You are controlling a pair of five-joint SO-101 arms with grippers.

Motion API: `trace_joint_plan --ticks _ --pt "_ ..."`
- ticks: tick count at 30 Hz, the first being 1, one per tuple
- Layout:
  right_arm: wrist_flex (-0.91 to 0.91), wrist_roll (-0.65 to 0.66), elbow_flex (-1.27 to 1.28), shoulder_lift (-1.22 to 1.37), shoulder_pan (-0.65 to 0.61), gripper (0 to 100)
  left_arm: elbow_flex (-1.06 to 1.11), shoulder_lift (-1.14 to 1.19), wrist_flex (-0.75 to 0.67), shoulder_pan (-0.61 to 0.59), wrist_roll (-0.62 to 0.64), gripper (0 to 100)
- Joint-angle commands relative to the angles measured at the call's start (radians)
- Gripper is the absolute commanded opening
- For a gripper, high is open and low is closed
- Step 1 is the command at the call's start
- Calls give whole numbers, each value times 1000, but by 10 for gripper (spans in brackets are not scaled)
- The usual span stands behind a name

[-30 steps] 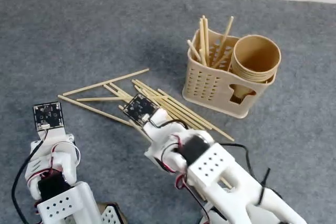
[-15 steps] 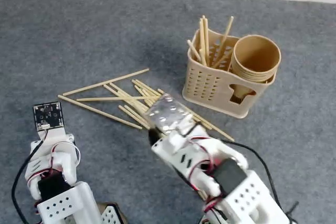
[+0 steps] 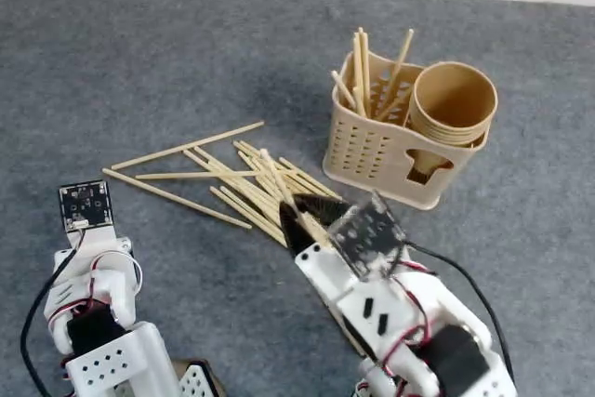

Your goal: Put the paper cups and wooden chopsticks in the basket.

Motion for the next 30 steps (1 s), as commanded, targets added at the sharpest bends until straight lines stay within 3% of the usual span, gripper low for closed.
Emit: trace_joint_plan --ticks 1,9,22,30 --pt "-113 12 -12 -77 30 4 -10 -8 -18 18 6 109" --pt "-280 6 -19 -116 176 4 -10 -8 -18 18 6 109" --pt "-656 9 -21 -110 200 4 -10 -8 -17 18 6 109" --pt "-923 6 -21 108 334 4 -10 -8 -15 18 6 109"
